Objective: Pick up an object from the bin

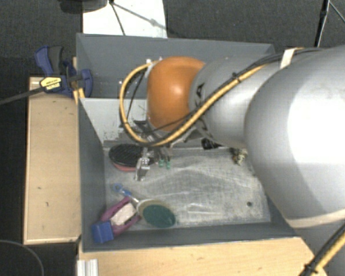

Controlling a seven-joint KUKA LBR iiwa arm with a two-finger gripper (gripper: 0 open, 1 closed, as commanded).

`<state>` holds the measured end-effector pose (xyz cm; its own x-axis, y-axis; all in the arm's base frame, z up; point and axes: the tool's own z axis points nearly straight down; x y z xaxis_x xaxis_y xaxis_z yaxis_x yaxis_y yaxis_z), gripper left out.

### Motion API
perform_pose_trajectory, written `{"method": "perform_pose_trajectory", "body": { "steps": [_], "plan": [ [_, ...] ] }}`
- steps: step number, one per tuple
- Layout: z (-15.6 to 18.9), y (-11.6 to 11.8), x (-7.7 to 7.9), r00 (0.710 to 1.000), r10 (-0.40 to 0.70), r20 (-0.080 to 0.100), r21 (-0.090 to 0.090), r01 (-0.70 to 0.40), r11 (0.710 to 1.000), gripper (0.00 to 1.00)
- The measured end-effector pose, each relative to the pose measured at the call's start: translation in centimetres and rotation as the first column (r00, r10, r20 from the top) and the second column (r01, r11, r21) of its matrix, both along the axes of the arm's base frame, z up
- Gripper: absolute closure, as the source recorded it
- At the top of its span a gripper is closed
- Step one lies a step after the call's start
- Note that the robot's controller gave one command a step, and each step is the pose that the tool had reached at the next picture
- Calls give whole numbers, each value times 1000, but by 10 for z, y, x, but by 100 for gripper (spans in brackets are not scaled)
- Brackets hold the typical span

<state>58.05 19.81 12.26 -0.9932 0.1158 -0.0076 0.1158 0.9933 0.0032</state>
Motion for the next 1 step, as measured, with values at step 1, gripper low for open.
{"method": "perform_pose_trajectory", "body": {
  "steps": [1],
  "plan": [
    [65,0,2,1000,8,1,0,-8,1000,100]
  ]
}}
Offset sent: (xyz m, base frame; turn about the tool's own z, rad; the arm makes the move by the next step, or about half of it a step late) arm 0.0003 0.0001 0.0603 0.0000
